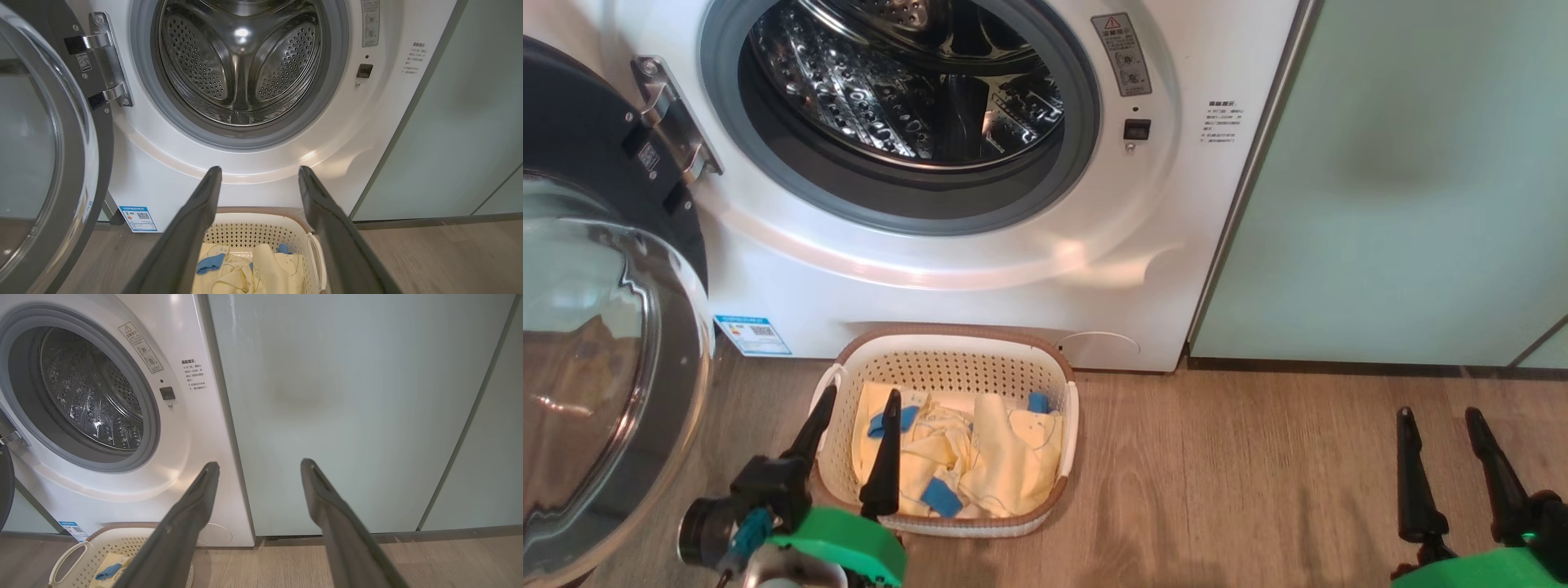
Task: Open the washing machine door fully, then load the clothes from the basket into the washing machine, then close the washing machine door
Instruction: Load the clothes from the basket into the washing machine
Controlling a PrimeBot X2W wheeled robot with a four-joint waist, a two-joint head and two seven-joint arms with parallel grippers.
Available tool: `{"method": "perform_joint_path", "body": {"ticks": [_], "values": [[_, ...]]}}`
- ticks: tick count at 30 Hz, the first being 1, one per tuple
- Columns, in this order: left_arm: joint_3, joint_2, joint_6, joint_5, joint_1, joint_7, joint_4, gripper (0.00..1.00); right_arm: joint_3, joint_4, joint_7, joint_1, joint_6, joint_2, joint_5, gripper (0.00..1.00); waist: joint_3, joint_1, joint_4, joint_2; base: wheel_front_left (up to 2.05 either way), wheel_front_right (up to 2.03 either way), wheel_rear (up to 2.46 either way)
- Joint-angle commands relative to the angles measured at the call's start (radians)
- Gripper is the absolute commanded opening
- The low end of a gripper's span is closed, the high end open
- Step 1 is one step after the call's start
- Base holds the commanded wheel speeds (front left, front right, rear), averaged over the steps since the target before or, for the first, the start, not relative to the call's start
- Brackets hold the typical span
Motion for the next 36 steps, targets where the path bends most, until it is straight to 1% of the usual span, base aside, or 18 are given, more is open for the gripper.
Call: {"method": "perform_joint_path", "body": {"ticks": [1, 7, 15, 19, 26, 31, 36], "values": [[0.032, 0.013, 0.0, -0.013, -0.052, -0.014, -0.028, 1.0, 0.017, -0.031, -0.01, -0.04, -0.001, -0.008, 0.004, 1.0, 0.0, 0.0, 0.0, 0.0, 0.0, 0.0, 0.0], [0.018, 0.013, 0.001, -0.015, -0.06, -0.016, -0.02, 1.0, 0.018, -0.03, -0.01, -0.041, -0.001, -0.008, 0.003, 1.0, 0.004, 0.0, 0.003, 0.0, 0.0, 0.0, 0.0], [-0.014, 0.014, -0.029, -0.027, -0.089, -0.008, 0.019, 1.0, 0.022, -0.035, -0.01, -0.049, -0.001, -0.008, 0.003, 1.0, 0.03, 0.0, 0.005, 0.0, 0.0, 0.0, 0.0], [-0.044, 0.007, -0.052, -0.041, -0.129, 0.012, 0.082, 1.0, 0.026, -0.037, -0.01, -0.06, -0.001, -0.01, 0.007, 1.0, 0.063, 0.0, 0.007, 0.0, 0.0, 0.0, 0.0], [-0.116, -0.011, -0.107, -0.07, -0.264, 0.044, 0.293, 1.0, 0.034, -0.05, -0.01, -0.097, -0.001, -0.017, 0.014, 1.0, 0.159, 0.0, 0.001, 0.0, 0.0, 0.0, 0.0], [-0.158, -0.022, -0.142, -0.104, -0.408, 0.047, 0.505, 1.0, 0.047, -0.064, -0.01, -0.141, -0.001, -0.022, 0.02, 1.0, 0.254, 0.0, -0.016, 0.0, 0.0, 0.0, 0.0], [-0.201, -0.027, -0.173, -0.13, -0.562, 0.043, 0.719, 1.0, 0.066, -0.077, -0.01, -0.201, -0.001, -0.022, 0.03, 1.0, 0.364, 0.0, -0.051, 0.0, 0.0, 0.0, 0.0]]}}
